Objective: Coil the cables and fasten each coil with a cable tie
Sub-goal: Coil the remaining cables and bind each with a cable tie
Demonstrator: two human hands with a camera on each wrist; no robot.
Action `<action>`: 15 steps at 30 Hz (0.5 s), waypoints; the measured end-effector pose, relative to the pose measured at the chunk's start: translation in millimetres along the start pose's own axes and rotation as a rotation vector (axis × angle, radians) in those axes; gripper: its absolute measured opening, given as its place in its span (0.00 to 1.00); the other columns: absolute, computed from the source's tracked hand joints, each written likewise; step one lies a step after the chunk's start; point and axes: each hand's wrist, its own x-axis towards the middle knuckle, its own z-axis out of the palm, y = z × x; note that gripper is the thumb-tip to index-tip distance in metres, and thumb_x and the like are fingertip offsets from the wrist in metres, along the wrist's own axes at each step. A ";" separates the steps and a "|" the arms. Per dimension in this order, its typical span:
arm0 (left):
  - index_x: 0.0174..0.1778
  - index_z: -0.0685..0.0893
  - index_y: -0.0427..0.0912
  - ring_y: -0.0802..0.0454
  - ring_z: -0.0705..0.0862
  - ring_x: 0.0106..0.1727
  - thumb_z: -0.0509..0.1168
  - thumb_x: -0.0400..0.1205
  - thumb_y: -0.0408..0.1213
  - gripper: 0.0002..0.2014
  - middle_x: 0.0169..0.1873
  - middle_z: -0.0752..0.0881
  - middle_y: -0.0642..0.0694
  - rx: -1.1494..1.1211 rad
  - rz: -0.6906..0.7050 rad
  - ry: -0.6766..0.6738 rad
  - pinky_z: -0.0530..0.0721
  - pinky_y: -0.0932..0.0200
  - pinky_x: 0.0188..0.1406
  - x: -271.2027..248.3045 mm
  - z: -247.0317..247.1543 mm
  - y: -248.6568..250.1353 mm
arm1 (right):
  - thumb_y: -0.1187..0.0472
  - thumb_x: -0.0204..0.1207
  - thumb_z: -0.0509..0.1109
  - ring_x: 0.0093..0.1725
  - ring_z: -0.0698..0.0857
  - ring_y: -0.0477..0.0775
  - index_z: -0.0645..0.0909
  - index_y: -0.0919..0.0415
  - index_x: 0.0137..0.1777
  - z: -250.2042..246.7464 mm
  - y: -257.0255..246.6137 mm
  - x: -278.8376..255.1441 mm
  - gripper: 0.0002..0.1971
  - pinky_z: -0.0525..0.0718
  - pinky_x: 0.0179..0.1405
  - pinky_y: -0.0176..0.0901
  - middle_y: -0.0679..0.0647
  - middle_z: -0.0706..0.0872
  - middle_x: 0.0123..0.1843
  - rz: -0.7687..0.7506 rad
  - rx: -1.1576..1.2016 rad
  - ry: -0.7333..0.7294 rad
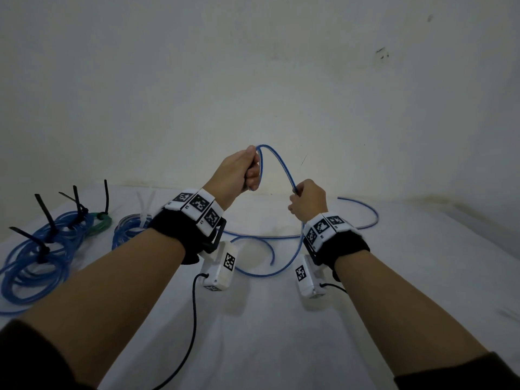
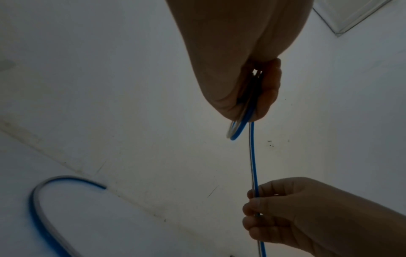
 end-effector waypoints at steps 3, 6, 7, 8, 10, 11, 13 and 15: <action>0.35 0.70 0.44 0.57 0.64 0.20 0.47 0.89 0.41 0.17 0.18 0.66 0.54 -0.035 -0.004 -0.022 0.66 0.64 0.26 1.5 -1.4 0.4 | 0.72 0.79 0.60 0.50 0.85 0.69 0.78 0.70 0.51 -2.8 2.9 0.2 0.06 0.84 0.52 0.62 0.68 0.84 0.51 -0.067 -0.015 0.047; 0.39 0.71 0.42 0.57 0.68 0.21 0.46 0.89 0.37 0.14 0.21 0.70 0.53 -0.087 -0.012 -0.048 0.67 0.64 0.27 4.4 -1.8 -0.3 | 0.70 0.80 0.61 0.49 0.84 0.65 0.80 0.70 0.51 -3.7 0.0 -1.7 0.07 0.77 0.45 0.44 0.66 0.85 0.49 -0.181 -0.102 0.030; 0.40 0.71 0.42 0.58 0.69 0.22 0.46 0.89 0.36 0.13 0.23 0.71 0.52 -0.081 -0.003 -0.046 0.69 0.64 0.28 5.4 -1.0 -0.9 | 0.69 0.80 0.61 0.49 0.83 0.63 0.81 0.69 0.52 -3.1 -2.1 -3.5 0.08 0.71 0.41 0.38 0.65 0.85 0.49 -0.220 -0.147 0.012; 0.41 0.71 0.42 0.58 0.71 0.22 0.46 0.89 0.35 0.12 0.25 0.71 0.50 -0.063 0.013 -0.036 0.71 0.64 0.29 6.3 -0.2 -1.5 | 0.68 0.80 0.61 0.50 0.82 0.62 0.81 0.69 0.53 -2.0 -4.3 -5.3 0.08 0.66 0.38 0.36 0.65 0.85 0.49 -0.259 -0.184 -0.007; 0.41 0.70 0.41 0.57 0.75 0.24 0.47 0.88 0.34 0.12 0.29 0.73 0.47 0.009 0.062 0.013 0.76 0.63 0.32 8.4 1.5 -3.3 | 0.67 0.80 0.62 0.52 0.81 0.62 0.82 0.68 0.54 0.0 -7.5 -9.4 0.09 0.65 0.40 0.36 0.64 0.85 0.51 -0.333 -0.241 -0.062; 0.41 0.70 0.41 0.57 0.78 0.25 0.48 0.88 0.33 0.11 0.30 0.75 0.45 0.054 0.089 0.041 0.80 0.63 0.33 9.6 1.7 -5.1 | 0.67 0.79 0.62 0.53 0.81 0.62 0.82 0.67 0.54 0.6 -9.2 -11.9 0.09 0.67 0.43 0.37 0.64 0.85 0.52 -0.366 -0.259 -0.092; 0.41 0.70 0.41 0.56 0.83 0.30 0.48 0.88 0.33 0.11 0.33 0.81 0.44 0.159 0.151 0.074 0.85 0.62 0.39 11.5 1.1 -10.3 | 0.68 0.79 0.63 0.54 0.81 0.62 0.83 0.66 0.55 1.9 -12.3 -16.2 0.10 0.69 0.48 0.38 0.64 0.85 0.52 -0.438 -0.269 -0.145; 0.41 0.70 0.41 0.53 0.86 0.38 0.49 0.88 0.33 0.11 0.37 0.84 0.44 0.355 0.209 0.073 0.86 0.59 0.47 11.1 0.0 -16.6 | 0.69 0.79 0.62 0.55 0.82 0.61 0.84 0.66 0.56 2.5 -17.2 -20.9 0.11 0.70 0.52 0.38 0.63 0.86 0.53 -0.487 -0.254 -0.182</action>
